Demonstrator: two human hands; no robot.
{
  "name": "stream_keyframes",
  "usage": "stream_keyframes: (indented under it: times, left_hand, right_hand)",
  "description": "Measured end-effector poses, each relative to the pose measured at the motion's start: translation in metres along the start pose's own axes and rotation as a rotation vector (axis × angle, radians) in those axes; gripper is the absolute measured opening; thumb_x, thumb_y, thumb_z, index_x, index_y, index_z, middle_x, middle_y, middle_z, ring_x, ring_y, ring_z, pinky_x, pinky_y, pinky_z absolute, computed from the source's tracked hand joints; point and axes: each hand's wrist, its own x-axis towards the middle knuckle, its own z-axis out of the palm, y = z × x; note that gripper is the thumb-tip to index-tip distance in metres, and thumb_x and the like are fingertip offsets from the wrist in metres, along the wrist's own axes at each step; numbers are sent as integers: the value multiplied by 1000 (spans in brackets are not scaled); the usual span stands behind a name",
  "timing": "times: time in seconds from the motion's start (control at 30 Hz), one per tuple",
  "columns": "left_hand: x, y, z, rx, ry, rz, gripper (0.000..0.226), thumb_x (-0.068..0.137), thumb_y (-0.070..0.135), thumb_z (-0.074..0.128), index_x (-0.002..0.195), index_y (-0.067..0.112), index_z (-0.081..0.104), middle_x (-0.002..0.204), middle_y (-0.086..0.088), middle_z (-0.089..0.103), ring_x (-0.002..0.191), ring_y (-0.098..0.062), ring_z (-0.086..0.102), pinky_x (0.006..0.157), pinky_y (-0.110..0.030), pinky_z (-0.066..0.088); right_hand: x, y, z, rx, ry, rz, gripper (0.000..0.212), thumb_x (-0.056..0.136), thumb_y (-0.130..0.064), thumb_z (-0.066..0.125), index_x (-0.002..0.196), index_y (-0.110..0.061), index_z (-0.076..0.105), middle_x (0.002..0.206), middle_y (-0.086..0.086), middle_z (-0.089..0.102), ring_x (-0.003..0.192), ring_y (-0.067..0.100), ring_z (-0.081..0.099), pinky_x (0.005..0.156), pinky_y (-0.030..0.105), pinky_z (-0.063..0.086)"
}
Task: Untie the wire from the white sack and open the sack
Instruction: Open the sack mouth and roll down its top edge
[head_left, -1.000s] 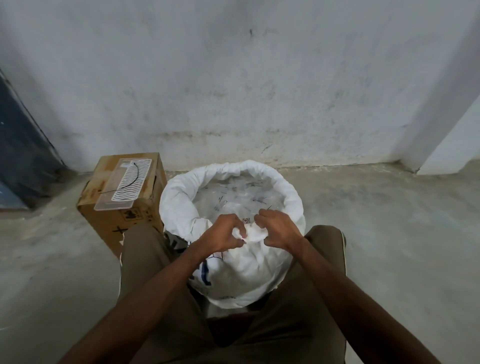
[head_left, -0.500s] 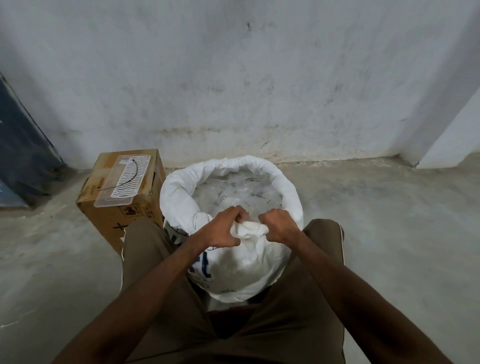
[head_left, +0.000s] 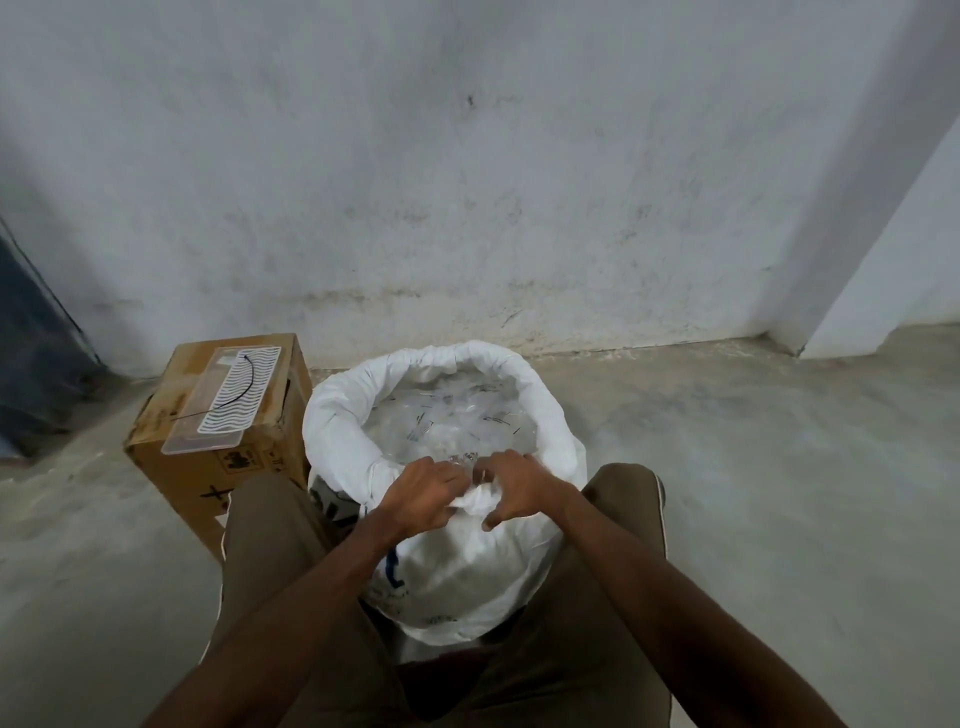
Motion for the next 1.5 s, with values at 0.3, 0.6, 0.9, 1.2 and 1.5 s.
stream_keyframes:
  times: [0.3,0.6,0.9,1.2,1.5]
  left_hand:
    - [-15,-18,5,-239,-123,-65,45,54,41,70,92,29,49,93,8,52,91,-13,47,81,-31,37]
    - [-15,-41,7,-103,-352,-34,21,73,24,72,85,20,56,84,-1,62,76,-25,60,61,-31,34]
    - [-39,-39,48,78,-158,192,29,58,6,75,82,16,64,82,-1,59,75,-21,57,61,-33,50]
    - [-26,-66,16,-299,-472,-90,30,49,31,75,75,27,61,115,4,52,103,-15,48,87,-33,36]
    - [-35,-67,40,7,-404,-23,28,60,12,70,73,27,51,75,7,56,74,-20,59,67,-32,38]
  right_hand:
    - [-3,-9,54,-261,193,36,40,58,-10,73,95,-21,65,90,0,71,80,26,70,77,37,50]
    - [6,-11,69,-254,244,-2,50,50,-28,66,99,-24,57,94,-4,62,83,25,65,81,40,41]
    - [31,-30,56,79,62,85,54,51,-52,82,95,-29,62,88,-10,69,84,14,66,66,27,44]
    - [28,-46,93,-150,193,-30,34,55,-9,66,86,-17,57,76,3,67,68,32,68,58,32,46]
    - [37,-41,80,158,139,27,53,53,-58,72,92,-30,49,90,-10,57,79,16,59,67,31,48]
